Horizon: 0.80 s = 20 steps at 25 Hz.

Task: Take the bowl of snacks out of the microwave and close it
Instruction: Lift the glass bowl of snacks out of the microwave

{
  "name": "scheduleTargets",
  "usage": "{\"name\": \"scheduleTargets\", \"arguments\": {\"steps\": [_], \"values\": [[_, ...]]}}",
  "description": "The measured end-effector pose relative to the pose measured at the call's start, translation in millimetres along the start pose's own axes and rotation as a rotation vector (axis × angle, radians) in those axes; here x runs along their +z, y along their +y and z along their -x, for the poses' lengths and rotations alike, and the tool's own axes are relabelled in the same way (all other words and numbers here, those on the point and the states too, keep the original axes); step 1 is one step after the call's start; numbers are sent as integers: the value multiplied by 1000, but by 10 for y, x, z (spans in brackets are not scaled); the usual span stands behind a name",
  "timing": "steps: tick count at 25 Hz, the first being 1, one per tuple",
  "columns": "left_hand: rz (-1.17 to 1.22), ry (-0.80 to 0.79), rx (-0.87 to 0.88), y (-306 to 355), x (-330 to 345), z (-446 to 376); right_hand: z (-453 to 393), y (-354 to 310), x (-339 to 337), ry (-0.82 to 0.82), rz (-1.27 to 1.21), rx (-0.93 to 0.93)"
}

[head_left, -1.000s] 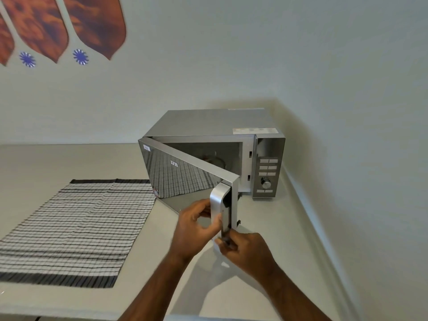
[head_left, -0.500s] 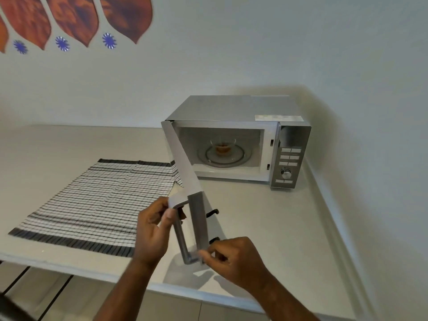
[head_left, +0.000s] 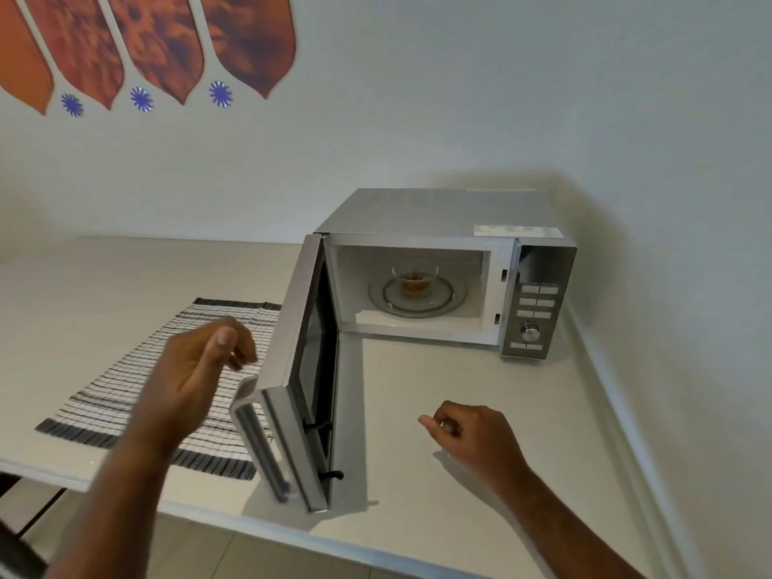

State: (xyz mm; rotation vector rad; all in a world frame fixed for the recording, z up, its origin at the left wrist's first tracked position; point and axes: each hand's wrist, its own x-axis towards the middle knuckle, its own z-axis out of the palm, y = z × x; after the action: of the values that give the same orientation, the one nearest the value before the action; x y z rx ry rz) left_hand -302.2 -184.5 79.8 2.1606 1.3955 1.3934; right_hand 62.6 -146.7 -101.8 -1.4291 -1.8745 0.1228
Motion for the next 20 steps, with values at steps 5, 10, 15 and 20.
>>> {"name": "scheduleTargets", "arguments": {"steps": [5,10,15,20], "values": [[-137,56,77,814,-44,-402,-183,231,-65,-24,12,154],[-134,-265,12,1202,940,-560,-425,296,-134,-66,-2,265],[-29,-372,-226,760,1904,-558,-596,336,-152,-75,-367,484],[151,-355,-487,117,2431,-585,-690,435,-22,-58,-565,589]]}}
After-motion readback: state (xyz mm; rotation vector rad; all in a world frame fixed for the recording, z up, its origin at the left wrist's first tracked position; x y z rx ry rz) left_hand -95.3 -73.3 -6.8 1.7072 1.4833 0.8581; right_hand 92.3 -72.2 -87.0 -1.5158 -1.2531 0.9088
